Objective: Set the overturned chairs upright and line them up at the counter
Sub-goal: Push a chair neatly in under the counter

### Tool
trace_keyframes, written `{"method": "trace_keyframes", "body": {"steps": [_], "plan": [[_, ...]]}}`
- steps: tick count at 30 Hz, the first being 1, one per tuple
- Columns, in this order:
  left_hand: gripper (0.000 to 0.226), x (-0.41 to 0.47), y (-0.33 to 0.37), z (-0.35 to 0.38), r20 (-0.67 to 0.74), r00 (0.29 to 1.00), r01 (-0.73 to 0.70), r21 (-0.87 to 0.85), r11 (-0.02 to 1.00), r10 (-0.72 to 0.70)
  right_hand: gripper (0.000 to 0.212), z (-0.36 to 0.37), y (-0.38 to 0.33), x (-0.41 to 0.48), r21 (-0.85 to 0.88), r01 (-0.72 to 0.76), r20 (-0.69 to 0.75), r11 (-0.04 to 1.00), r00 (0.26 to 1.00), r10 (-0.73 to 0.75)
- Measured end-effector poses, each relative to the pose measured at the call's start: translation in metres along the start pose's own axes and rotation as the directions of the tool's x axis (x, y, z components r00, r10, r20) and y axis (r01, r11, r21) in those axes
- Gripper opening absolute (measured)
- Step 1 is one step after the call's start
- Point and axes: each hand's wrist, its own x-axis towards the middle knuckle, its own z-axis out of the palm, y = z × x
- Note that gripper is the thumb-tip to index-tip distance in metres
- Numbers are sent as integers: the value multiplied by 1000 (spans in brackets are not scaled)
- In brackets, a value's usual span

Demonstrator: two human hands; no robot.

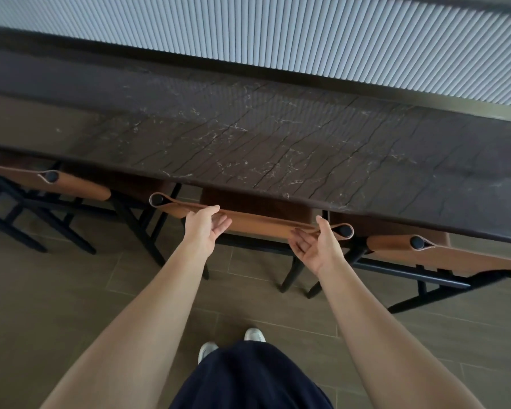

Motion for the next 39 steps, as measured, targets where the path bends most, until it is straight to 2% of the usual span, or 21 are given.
{"method": "trace_keyframes", "body": {"steps": [5, 11, 14, 16, 25, 31, 39], "plan": [[58, -18, 17, -43, 10, 983, -186, 22, 982, 185, 37, 20, 32, -28, -261, 75, 147, 962, 988, -38], [49, -39, 42, -99, 78, 962, -267, 70, 961, 261, 33, 63, 65, -63, -318, 230, 270, 920, 952, -144], [52, -50, 60, -139, 44, 946, -323, 44, 945, 321, 29, 89, 96, -87, -374, 356, 307, 857, 919, -248], [52, -57, 73, -166, 34, 942, -334, 29, 942, 333, 28, 105, 120, -103, -372, 387, 321, 844, 906, -275], [49, -75, 135, -271, 28, 928, -372, 13, 928, 371, 30, 169, 219, -143, -343, 349, 399, 872, 895, -201], [48, -72, 162, -309, 9, 922, -386, 3, 922, 386, 26, 213, 245, -152, -389, 345, 415, 854, 893, -172], [45, -32, 220, -341, -80, 915, -397, -14, 918, 395, 32, 297, 273, -128, -430, 270, 446, 861, 893, -57]]}}
